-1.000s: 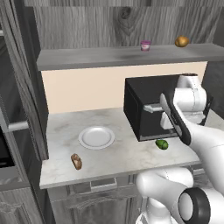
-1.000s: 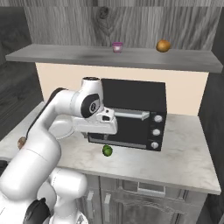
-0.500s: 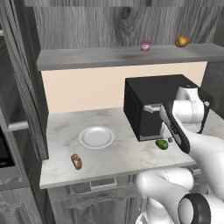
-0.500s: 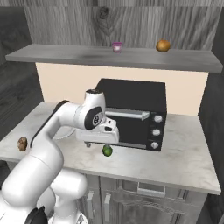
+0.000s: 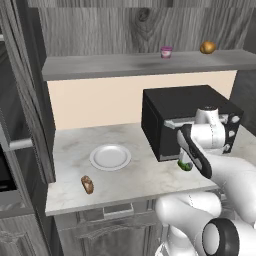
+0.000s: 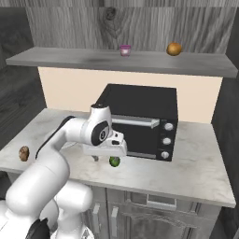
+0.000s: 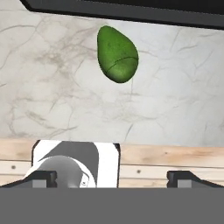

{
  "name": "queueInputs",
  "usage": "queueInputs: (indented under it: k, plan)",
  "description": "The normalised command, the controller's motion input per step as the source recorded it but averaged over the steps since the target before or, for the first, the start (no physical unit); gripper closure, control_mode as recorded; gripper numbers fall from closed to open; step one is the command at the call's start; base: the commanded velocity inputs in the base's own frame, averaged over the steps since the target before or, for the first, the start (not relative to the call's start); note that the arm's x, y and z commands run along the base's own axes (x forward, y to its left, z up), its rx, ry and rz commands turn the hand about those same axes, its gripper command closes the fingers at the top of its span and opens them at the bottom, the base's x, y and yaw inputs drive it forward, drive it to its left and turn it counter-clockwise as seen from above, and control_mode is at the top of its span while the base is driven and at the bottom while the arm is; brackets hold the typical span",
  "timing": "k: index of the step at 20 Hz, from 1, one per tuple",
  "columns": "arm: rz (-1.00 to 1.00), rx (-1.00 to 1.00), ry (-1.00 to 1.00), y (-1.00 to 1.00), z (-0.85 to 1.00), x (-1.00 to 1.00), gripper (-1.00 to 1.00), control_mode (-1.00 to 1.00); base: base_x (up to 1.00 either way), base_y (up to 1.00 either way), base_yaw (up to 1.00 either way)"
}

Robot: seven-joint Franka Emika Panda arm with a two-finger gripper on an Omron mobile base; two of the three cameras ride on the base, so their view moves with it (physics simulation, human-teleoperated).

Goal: Pick the avocado and bread from the counter and place them on the plate. Then pick the jam from the cabinet and place it next to the plate. Lastly close the cabinet door.

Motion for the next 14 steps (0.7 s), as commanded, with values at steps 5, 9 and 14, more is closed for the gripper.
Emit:
queueInputs:
  k: [5, 9, 14]
  plan:
    - [0.05, 0.0, 0.0, 0.0, -0.11, 0.23, -1.0, -1.0, 0.0, 0.0, 0.0]
    - [0.06, 0.0, 0.0, 0.0, -0.14, 0.22, -1.0, -1.0, 0.0, 0.0, 0.0]
    - [0.07, 0.0, -0.05, -0.03, -0.2, 0.09, -1.0, -1.0, 0.0, 0.0, 0.0]
